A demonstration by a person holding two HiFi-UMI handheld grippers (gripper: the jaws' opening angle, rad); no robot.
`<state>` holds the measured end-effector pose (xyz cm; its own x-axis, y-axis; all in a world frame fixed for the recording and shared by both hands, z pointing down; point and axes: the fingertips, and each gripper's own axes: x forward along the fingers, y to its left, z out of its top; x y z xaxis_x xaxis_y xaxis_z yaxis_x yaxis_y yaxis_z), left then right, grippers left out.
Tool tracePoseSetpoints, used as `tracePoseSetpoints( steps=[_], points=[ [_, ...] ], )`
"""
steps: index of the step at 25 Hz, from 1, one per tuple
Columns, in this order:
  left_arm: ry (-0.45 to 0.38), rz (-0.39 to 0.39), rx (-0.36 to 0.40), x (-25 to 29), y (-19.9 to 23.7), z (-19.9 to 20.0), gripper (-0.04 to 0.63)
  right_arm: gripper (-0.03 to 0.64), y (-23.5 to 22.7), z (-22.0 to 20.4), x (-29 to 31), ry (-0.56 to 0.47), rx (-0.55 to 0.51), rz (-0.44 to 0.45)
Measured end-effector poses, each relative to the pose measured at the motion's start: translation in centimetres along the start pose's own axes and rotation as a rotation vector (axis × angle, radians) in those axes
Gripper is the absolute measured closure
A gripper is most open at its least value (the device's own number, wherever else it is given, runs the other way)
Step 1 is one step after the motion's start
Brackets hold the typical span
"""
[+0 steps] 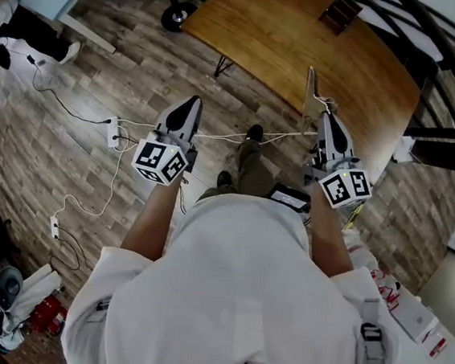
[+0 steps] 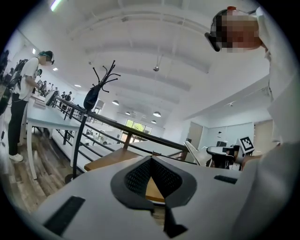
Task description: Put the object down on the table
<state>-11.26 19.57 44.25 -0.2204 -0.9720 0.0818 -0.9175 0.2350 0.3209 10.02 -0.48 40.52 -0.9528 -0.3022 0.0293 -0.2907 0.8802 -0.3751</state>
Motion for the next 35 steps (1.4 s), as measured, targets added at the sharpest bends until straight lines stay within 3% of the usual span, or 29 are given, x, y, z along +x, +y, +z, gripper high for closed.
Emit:
tracePoseSetpoints(
  steps=[6, 15, 20, 29, 35],
  points=[
    [0.009, 0.044, 0.028, 6.3, 3.2, 2.7, 0.583, 0.589, -3.7, 1.1, 9.0, -0.033, 0.032, 0.059],
    [0.001, 0.089, 0.042, 17.5, 6.4, 8.1, 0.582, 0.589, -10.7, 6.7, 19.1, -0.049, 0.008, 0.117],
    [0.012, 0.089, 0.064, 22.4, 7.6, 9.6, 0.583, 0.589, -13.4, 8.5, 22.4, -0.082, 0.108, 0.121],
    [0.055, -0.027, 0.114, 30.8, 7.8, 11.6, 0.583, 0.589, -16.3, 9.4, 27.1, -0.156, 0.228, 0.097],
    [0.074, -0.118, 0.191, 36.4, 10.9, 12.0, 0.583, 0.589, -18.0, 8.2, 30.9, -0.203, 0.372, 0.038]
  ],
)
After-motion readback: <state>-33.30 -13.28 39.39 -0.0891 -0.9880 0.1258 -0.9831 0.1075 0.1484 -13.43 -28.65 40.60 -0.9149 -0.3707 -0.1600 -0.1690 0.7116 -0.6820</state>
